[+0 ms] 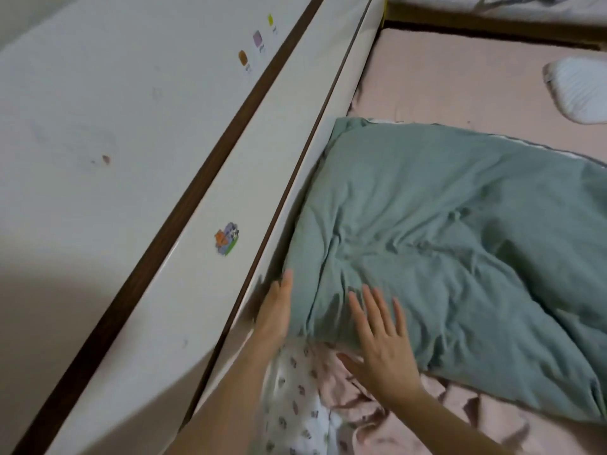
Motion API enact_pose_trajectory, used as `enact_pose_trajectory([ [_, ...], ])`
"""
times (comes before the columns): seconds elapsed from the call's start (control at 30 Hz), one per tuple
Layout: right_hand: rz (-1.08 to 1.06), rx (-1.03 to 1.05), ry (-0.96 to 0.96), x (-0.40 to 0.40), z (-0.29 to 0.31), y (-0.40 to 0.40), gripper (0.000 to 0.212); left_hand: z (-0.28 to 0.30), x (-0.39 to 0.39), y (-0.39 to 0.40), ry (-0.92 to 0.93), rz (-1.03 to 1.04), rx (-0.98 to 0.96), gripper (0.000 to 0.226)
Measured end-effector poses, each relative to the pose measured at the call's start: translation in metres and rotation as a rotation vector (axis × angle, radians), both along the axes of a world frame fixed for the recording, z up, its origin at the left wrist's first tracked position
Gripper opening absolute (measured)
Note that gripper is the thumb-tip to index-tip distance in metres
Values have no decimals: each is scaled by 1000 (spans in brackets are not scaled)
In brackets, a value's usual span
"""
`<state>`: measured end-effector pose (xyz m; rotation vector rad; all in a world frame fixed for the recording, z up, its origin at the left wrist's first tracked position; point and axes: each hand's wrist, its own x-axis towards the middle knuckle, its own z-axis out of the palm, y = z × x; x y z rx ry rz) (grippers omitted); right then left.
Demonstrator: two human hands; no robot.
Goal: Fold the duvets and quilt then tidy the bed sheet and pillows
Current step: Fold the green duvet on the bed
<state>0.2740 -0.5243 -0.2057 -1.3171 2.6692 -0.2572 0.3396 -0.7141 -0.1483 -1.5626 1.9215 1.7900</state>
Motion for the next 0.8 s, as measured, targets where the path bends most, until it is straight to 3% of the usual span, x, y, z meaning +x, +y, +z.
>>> enact_pose_trajectory([
  [0.07,-89,27,-28,21,-22,29,95,-16,2,11,-53,-180,-119,69],
  [0.17,-131,153,23,8,-59,38,102,-44,2,16,-166,-405,-416,51],
  [0.23,-234,206,22,-27,-71,16,117,-44,-9,14,-115,-330,-548,40],
  [0.3,-291,265,9,-60,-71,-5,123,-31,-27,20,54,-201,-547,35],
  [0.37,-262,251,-50,-82,-55,-10,111,-16,-43,27,93,-212,-565,35],
  [0.43,-184,204,-128,-87,-26,-1,82,-4,-46,30,-11,-333,-647,38],
  [0.5,-132,220,-87,-86,1,12,52,9,-41,27,-96,-452,-727,40],
  [0.57,-83,200,-60,-76,33,28,34,29,-24,31,-172,-533,-799,40],
  [0.8,79,276,-246,31,120,64,26,94,73,54,-465,-691,-895,45],
])
